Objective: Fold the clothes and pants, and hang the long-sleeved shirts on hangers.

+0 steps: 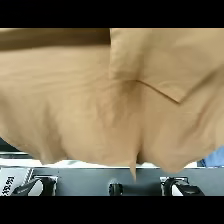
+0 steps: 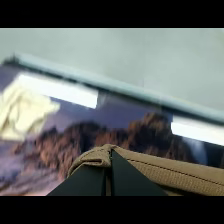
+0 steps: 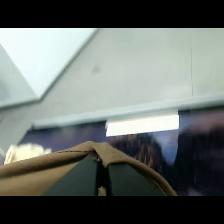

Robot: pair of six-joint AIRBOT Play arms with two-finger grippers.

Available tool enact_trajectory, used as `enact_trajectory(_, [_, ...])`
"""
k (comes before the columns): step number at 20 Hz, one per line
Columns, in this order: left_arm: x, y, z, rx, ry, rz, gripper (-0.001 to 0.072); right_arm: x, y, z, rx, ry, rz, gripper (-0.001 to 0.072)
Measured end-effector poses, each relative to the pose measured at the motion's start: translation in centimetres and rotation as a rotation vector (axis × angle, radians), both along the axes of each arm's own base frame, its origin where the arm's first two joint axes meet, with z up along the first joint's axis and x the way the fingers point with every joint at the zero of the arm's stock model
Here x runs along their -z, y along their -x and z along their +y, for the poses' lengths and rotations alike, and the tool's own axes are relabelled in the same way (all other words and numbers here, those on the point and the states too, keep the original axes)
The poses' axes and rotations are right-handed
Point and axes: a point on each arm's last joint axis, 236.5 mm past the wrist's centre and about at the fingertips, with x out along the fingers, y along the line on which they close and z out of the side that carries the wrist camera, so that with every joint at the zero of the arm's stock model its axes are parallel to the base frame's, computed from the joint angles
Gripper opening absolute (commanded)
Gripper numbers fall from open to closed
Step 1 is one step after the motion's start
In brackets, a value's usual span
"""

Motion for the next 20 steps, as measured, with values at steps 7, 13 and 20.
enact_trajectory(7, [23.3, -13.4, -0.6, 0.149, 0.077, 0.459, 0.0013, 24.2, -15.0, -1.2, -0.014, -0.094, 0.669, 0.0025])
enact_trajectory(13, [35.1, -21.9, -2.6, 0.184, 0.087, 0.545, 0.0013, 39.6, -22.9, -2.8, 0.052, -0.155, 0.826, 0.0025])
enact_trajectory(20, [38.5, -25.2, -4.1, 0.212, 0.081, 0.562, 0.0014, 44.2, -25.6, -3.8, 0.09, -0.153, 0.815, 0.0026])
